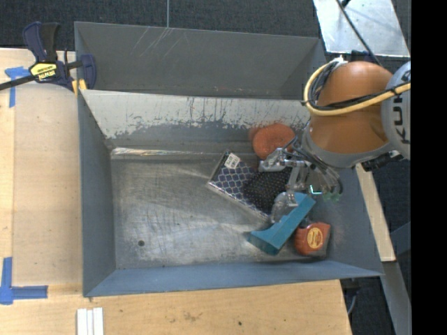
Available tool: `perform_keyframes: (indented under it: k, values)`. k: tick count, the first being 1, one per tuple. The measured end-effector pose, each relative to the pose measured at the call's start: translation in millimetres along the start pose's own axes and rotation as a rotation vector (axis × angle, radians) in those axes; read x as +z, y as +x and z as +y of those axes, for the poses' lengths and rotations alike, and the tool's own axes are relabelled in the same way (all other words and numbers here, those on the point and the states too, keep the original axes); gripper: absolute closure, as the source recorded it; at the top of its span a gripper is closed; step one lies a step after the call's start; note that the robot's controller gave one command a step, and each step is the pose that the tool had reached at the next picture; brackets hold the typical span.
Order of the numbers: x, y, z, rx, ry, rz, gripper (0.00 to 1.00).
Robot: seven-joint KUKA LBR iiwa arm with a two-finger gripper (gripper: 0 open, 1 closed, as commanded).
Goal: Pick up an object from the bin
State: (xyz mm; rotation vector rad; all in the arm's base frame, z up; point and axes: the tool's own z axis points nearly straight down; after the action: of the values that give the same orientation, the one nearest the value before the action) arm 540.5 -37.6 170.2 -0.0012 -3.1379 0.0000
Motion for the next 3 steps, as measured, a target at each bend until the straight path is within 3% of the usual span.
perform_keyframes:
  k: [1, 2, 3]
  values:
    - [-3, -1.8, 0, -0.001, 0.001, -0.007, 0.0]
    - [31, -54.1, -48, -0.001, 0.0, -0.017, 0.0]
    - [59, -70.8, -64, 0.037, 0.001, -0.023, 1.0]
